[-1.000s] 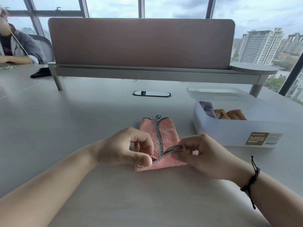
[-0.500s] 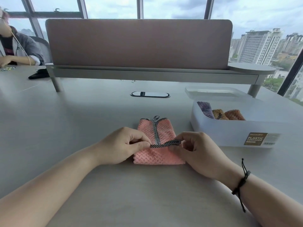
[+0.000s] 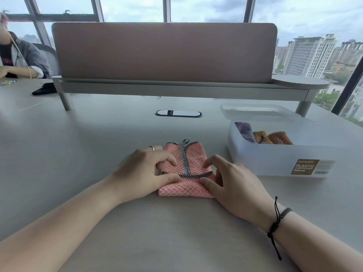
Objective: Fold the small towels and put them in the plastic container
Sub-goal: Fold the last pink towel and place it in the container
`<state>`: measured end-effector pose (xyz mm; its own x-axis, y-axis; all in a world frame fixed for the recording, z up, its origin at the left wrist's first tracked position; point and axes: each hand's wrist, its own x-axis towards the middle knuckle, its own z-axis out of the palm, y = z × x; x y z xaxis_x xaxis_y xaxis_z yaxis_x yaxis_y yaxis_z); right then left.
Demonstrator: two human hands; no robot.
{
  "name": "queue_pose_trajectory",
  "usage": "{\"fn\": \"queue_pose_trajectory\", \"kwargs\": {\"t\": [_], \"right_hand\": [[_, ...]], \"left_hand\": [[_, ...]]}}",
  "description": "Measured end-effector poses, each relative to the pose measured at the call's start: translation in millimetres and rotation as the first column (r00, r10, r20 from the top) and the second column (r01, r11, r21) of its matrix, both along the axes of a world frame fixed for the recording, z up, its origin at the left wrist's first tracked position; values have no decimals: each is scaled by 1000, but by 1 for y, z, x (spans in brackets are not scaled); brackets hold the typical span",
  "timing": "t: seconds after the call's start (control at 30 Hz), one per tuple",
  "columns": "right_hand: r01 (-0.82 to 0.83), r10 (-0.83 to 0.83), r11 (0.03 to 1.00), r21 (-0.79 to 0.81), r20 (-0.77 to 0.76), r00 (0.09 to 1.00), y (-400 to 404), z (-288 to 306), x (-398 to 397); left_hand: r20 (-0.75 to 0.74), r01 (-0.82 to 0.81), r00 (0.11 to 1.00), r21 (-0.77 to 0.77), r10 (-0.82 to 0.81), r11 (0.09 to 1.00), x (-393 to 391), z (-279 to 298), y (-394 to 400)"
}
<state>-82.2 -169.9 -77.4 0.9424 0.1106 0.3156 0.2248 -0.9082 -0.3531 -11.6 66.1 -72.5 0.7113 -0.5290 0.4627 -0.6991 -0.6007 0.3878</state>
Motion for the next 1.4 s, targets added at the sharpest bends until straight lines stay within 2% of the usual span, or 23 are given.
{"fn": "queue_pose_trajectory", "kwargs": {"t": [0.13,0.23,0.3,0.37,0.47,0.83,0.97,1.13,1.23,1.3,1.4], "right_hand": [[-8,7,1000,16,100,995,0,3,-1],[-104,93,994,41,208,974,-6,9,-2],[-196,202,979,-49,197,959,-8,11,-3],[-288,300,951,-111,104,948,-7,9,-4],[-330,330,940,-84,-7,944,-6,4,-1],[-285,286,958,-22,45,957,-6,0,3],[-260,265,963,-63,92,960,-6,0,4],[-227,230,970,-91,30,973,-5,5,0],[-205,208,977,-50,63,976,-7,5,0],[-166,164,986,2,103,981,-9,4,1],[-92,77,977,192,88,993,-11,4,3]], "left_hand": [[36,191,981,-66,-189,979,-11,10,-4],[-31,264,964,78,-262,961,-16,10,-4],[-127,268,959,134,-252,954,-15,8,-3],[-184,274,951,135,-248,952,-14,8,-2],[-194,269,951,149,-239,951,-13,9,-1],[-147,217,971,211,-189,953,-11,7,2],[-109,145,987,241,-121,960,-6,5,3],[-99,117,990,142,-104,983,-1,3,3],[-167,64,984,19,-60,998,1,1,3],[-221,32,974,-60,-45,998,3,-1,3],[-289,-6,956,-168,-43,986,4,-1,0]]}}
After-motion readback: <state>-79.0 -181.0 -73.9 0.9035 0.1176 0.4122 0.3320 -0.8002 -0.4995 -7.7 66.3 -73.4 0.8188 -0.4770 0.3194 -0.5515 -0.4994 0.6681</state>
